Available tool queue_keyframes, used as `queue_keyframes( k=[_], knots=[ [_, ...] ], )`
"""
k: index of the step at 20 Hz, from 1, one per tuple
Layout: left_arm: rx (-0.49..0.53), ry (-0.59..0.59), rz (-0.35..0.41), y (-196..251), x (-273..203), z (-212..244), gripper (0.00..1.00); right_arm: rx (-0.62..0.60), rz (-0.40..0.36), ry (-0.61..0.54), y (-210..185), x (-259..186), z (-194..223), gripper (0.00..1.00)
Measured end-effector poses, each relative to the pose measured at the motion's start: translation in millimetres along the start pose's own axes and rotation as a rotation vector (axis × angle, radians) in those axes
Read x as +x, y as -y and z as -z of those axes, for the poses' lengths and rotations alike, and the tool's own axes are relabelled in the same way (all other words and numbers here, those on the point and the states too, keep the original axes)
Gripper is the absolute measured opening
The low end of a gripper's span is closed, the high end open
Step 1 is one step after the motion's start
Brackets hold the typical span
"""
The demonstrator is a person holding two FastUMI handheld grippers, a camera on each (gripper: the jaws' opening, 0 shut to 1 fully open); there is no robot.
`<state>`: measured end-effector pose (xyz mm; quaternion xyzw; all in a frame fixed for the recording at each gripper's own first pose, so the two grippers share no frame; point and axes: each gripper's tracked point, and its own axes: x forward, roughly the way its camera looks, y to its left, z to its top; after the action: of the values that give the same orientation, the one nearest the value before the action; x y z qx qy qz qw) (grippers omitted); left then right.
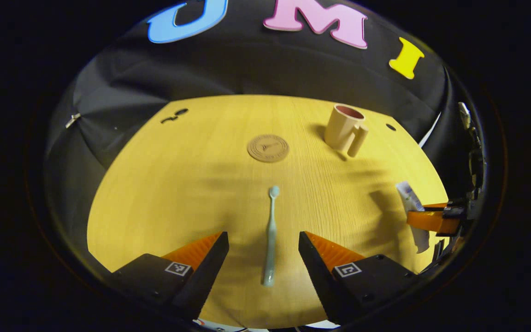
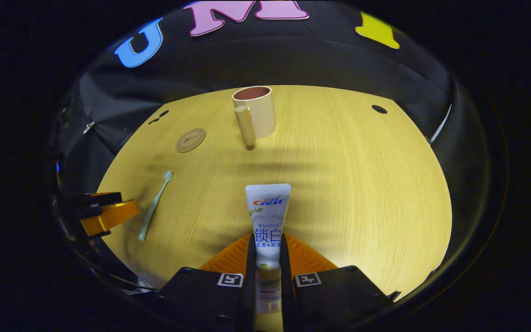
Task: Put the toothbrush and toothpaste on the desktop into the cup, then pick up the cup and place it on the coaster on the desktop.
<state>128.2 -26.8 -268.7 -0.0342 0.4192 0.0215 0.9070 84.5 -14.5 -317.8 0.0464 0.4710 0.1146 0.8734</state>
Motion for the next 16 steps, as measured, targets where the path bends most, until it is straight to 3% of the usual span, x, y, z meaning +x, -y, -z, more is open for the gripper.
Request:
queue_keyframes(
  k=[7, 16],
  knots=[
    [0.014, -0.151, -0.006, 6, 31, 17, 0.93, 0.046, 0.011, 0.007, 25, -15, 11, 0.26],
    [-0.003, -0.214, -0.044, 5, 42, 26, 0.81, 0.048, -0.022, -0.010, 33, -17, 21, 0.26]
  ],
)
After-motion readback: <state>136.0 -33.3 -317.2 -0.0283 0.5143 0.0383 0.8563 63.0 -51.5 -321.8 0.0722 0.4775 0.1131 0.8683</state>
